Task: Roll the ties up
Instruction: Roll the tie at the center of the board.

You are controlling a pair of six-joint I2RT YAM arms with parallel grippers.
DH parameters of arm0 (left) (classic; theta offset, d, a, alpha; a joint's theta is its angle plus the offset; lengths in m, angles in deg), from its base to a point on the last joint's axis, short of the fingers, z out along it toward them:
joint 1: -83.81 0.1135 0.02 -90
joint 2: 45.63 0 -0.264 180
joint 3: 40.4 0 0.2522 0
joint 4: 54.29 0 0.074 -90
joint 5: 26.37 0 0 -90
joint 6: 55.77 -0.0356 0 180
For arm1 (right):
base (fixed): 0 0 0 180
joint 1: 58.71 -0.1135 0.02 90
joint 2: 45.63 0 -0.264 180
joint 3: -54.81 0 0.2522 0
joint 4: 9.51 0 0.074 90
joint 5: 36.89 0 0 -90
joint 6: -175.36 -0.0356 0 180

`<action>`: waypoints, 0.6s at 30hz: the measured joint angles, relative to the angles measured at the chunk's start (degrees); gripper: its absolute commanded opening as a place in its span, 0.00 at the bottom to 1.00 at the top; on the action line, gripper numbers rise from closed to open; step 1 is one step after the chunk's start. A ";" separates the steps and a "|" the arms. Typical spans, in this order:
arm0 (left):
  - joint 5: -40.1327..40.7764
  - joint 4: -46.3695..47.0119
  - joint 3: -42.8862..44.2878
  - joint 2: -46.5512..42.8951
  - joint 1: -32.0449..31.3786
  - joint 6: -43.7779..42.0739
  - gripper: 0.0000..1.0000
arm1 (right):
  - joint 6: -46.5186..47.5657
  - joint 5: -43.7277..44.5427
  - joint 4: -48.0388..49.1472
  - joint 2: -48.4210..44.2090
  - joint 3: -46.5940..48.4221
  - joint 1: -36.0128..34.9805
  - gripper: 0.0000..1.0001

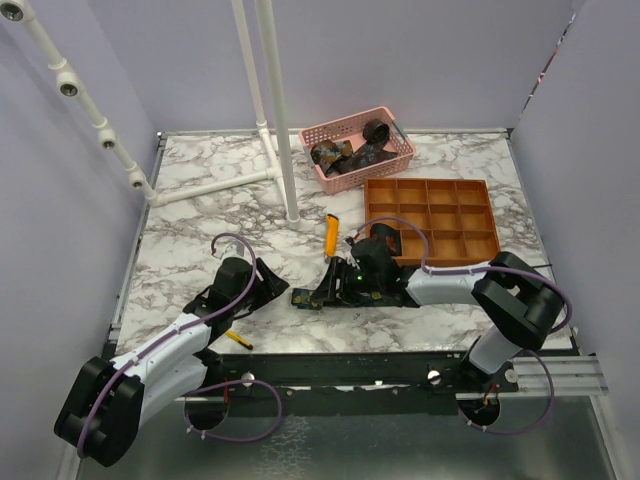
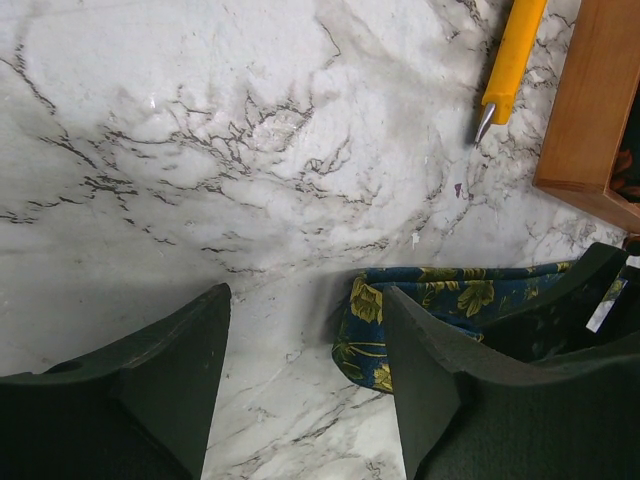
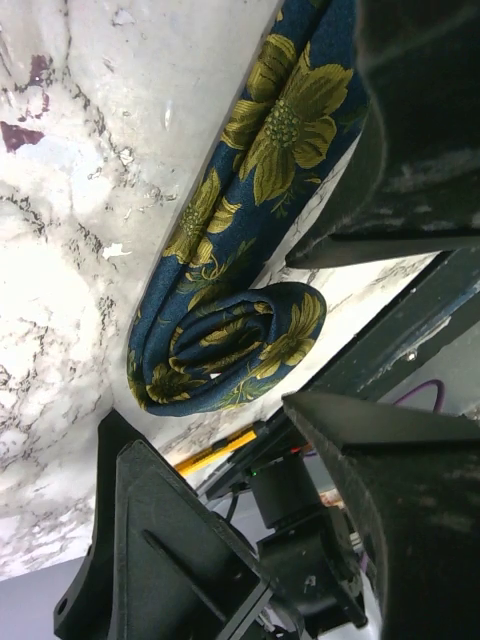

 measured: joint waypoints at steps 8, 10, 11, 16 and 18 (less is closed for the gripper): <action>0.02 -0.31 0.00 -1.36 0.00 0.09 0.62 | -0.50 3.37 4.20 0.24 -1.16 -0.74 0.41; 0.02 -0.31 0.00 -1.88 0.00 0.17 0.62 | -0.98 4.39 5.73 0.39 -1.79 -0.85 0.40; 0.02 -0.31 0.00 -2.01 0.00 0.26 0.62 | -1.18 4.85 6.29 0.57 -1.88 -0.96 0.40; 0.02 -0.31 0.00 -2.19 0.00 0.31 0.62 | -2.40 5.68 9.18 2.40 -1.88 -1.46 0.31; 0.02 -0.31 0.00 -2.23 0.00 0.31 0.62 | -2.84 5.75 9.70 2.91 -1.90 -1.55 0.23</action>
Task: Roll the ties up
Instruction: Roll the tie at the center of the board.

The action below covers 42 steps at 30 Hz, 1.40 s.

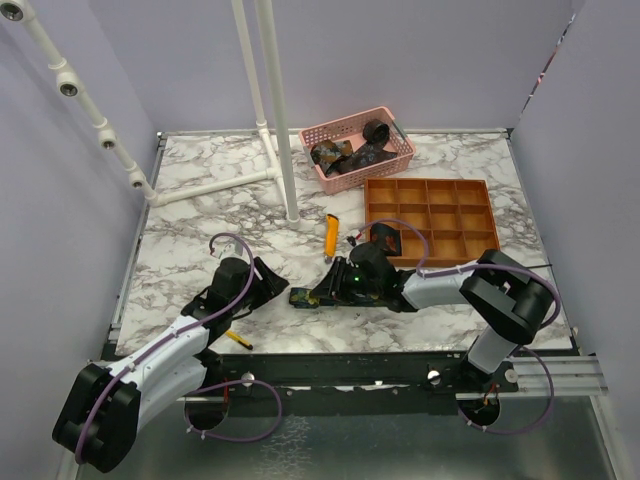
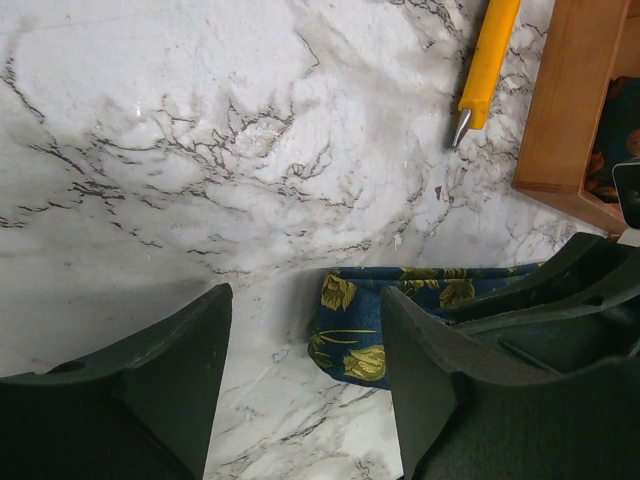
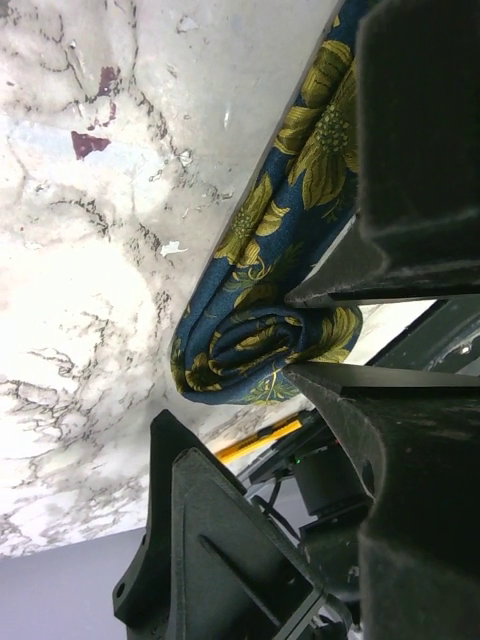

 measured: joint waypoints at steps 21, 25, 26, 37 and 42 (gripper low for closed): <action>-0.85 0.87 -1.64 -0.11 0.00 0.90 0.63 | 1.79 1.22 19.69 3.48 -5.92 0.02 0.01; -2.32 2.40 -1.95 -0.15 0.00 0.85 0.65 | 1.77 1.22 22.05 6.34 -6.29 0.17 0.00; -2.71 2.82 -1.99 -0.17 0.00 0.87 0.65 | 1.75 1.22 22.73 6.69 -6.64 0.24 0.00; -5.84 7.80 -4.00 0.24 0.00 0.55 0.65 | 1.66 1.20 29.92 10.10 -8.50 0.46 0.00; -7.82 10.58 -4.00 3.54 0.00 -0.48 0.64 | 1.51 1.18 31.26 10.75 -8.96 0.57 0.00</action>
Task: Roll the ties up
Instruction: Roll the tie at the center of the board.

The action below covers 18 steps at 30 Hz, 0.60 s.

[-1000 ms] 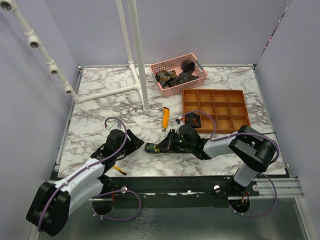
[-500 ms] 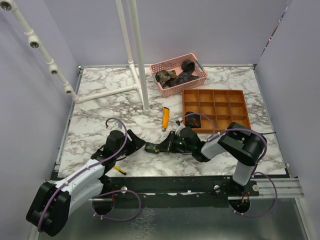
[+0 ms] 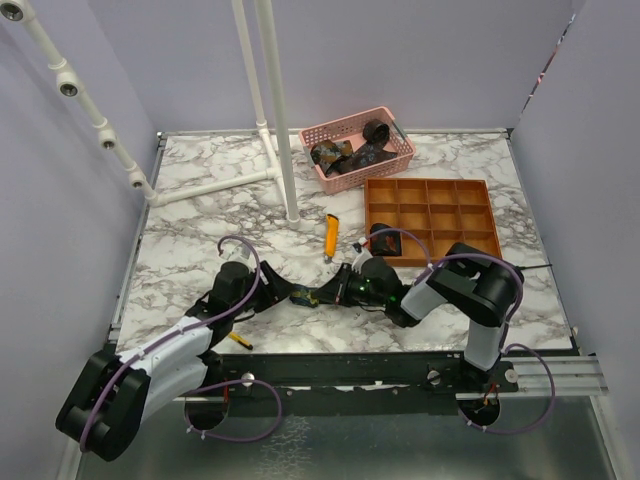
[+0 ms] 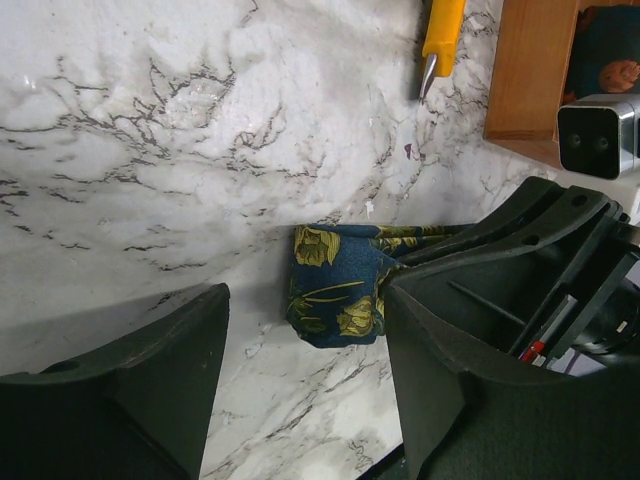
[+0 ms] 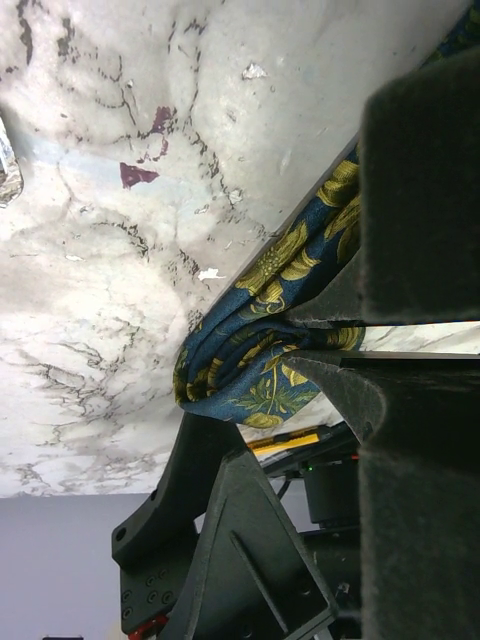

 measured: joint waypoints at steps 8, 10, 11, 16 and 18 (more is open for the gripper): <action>-2.78 6.25 0.00 5.14 0.00 -0.85 0.58 | -0.39 -0.42 4.04 1.46 -1.38 0.33 0.00; -3.54 7.74 0.00 6.60 0.00 -1.01 0.56 | -0.44 -0.90 4.90 1.92 -1.49 0.44 0.00; -4.00 8.37 0.00 7.21 0.00 -1.05 0.56 | -0.46 -1.22 5.31 2.14 -1.55 0.66 0.00; -6.25 10.60 0.00 9.51 -0.26 -1.05 0.52 | -0.42 -3.23 7.34 3.23 -1.84 1.66 0.00; -7.10 11.10 0.00 10.12 -0.72 -1.05 0.48 | -0.37 -4.35 8.00 3.67 -1.88 2.16 0.00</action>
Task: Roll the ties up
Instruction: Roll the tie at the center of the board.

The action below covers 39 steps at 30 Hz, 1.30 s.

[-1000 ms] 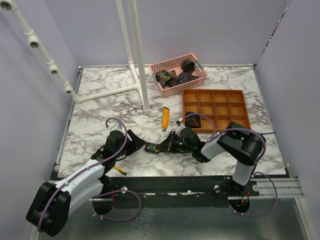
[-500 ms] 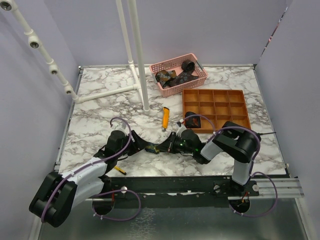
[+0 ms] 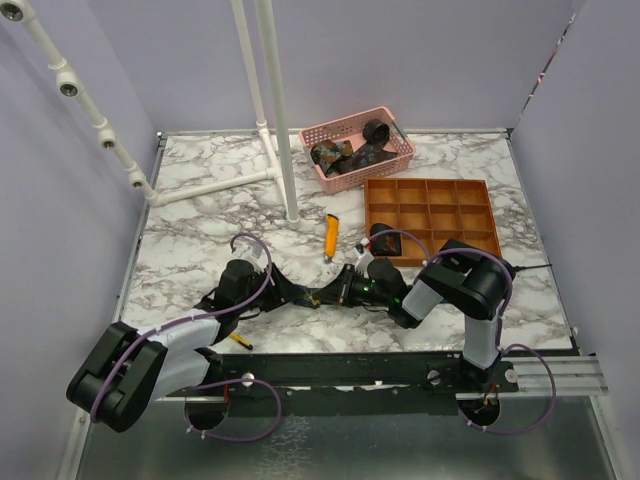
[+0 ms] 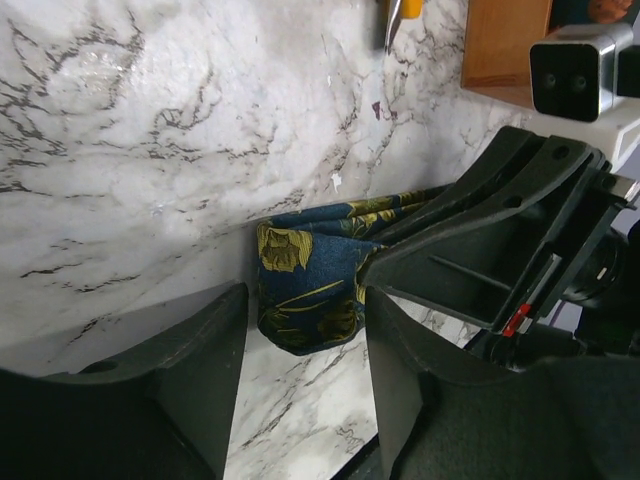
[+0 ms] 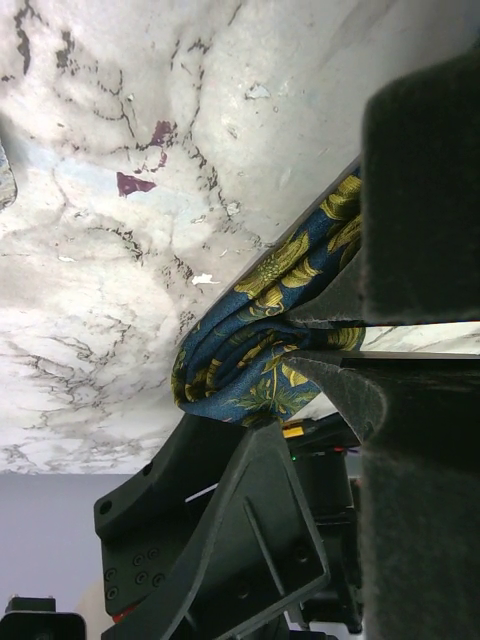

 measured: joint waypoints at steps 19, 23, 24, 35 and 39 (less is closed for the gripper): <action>-1.46 1.66 0.24 2.82 -1.92 0.35 0.00 | 2.29 -7.39 -2.32 0.85 1.97 1.92 0.35; 0.92 -2.67 2.29 1.70 -3.45 0.31 0.00 | 3.43 -6.93 -9.49 -4.04 2.95 1.64 0.54; 1.88 -4.28 3.06 1.20 -3.93 0.20 0.00 | 3.74 -6.47 -12.13 -5.60 3.13 1.51 0.57; 21.27 -27.30 12.76 -4.70 -10.32 1.57 0.00 | 9.44 6.01 -45.64 -23.82 5.46 1.25 0.61; 29.90 -36.70 17.07 -4.44 -14.32 3.58 0.00 | 10.99 9.40 -51.67 -30.36 3.85 1.25 0.61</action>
